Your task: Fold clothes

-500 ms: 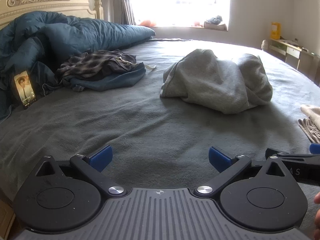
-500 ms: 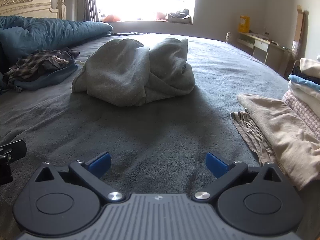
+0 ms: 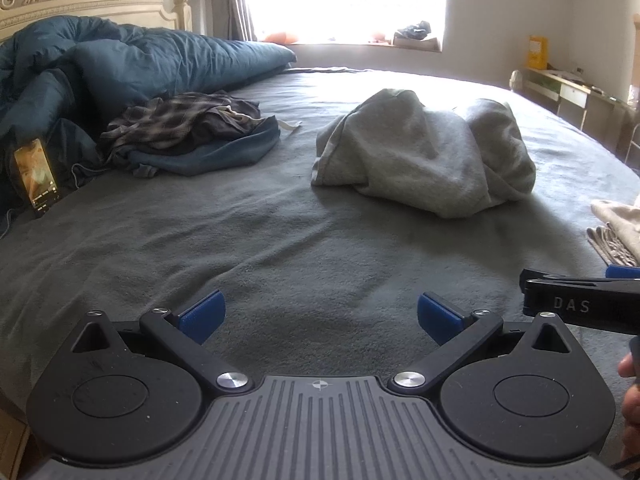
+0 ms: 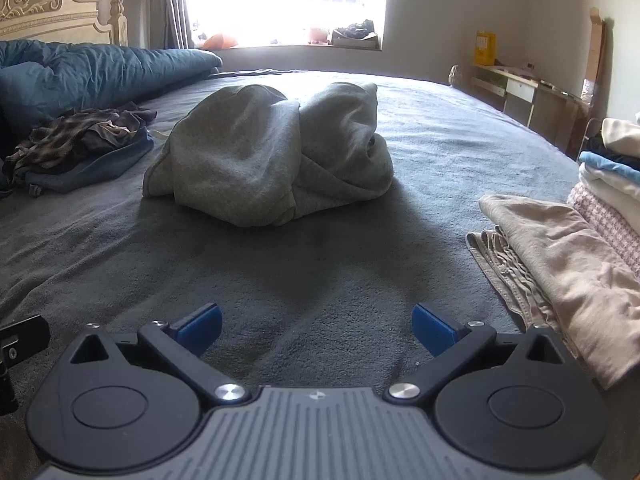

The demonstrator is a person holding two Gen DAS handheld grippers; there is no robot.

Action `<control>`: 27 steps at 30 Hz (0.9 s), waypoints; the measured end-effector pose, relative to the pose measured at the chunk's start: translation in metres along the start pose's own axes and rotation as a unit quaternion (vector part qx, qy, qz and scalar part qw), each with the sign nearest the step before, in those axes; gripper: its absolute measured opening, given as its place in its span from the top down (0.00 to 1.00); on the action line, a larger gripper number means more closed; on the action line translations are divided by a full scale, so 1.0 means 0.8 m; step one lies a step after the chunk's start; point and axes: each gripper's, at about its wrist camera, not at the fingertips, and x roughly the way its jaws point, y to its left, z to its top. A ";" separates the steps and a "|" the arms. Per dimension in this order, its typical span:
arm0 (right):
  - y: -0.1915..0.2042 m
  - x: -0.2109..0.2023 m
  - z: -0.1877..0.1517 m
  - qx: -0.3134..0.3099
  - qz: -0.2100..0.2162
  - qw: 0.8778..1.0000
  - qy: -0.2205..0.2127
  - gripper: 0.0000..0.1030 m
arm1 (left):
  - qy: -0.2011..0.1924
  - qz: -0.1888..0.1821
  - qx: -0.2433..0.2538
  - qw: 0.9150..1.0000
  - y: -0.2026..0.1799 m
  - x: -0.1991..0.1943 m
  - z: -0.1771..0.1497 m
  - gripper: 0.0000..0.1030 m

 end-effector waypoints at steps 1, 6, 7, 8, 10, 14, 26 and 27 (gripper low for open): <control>0.000 0.001 0.000 0.000 0.000 1.000 0.000 0.00 | 0.002 -0.001 0.000 1.000 -0.001 -0.001 0.001 0.00; -0.004 0.003 0.001 0.005 -0.001 1.000 0.002 0.00 | 0.011 -0.007 0.004 1.000 -0.007 0.002 0.005 0.00; -0.004 0.003 0.002 0.005 -0.002 1.000 0.002 0.00 | 0.010 -0.006 0.005 1.000 -0.008 0.002 0.005 0.00; -0.005 0.002 0.002 0.006 -0.003 1.000 0.002 0.00 | 0.006 -0.002 0.006 1.000 -0.010 0.002 0.004 0.00; -0.006 0.001 0.003 0.007 -0.003 1.000 0.002 0.00 | 0.000 0.009 0.009 1.000 -0.015 0.002 0.004 0.00; -0.009 -0.002 0.002 0.008 -0.002 1.000 0.001 0.00 | -0.002 0.024 0.019 1.000 -0.019 0.004 0.005 0.00; -0.009 -0.009 0.002 0.009 0.001 1.000 -0.001 0.00 | -0.015 0.041 0.023 0.999 -0.022 -0.004 0.006 0.00; -0.009 -0.009 0.002 0.008 0.001 1.000 -0.001 0.00 | -0.016 0.043 0.022 0.999 -0.022 -0.005 0.006 0.00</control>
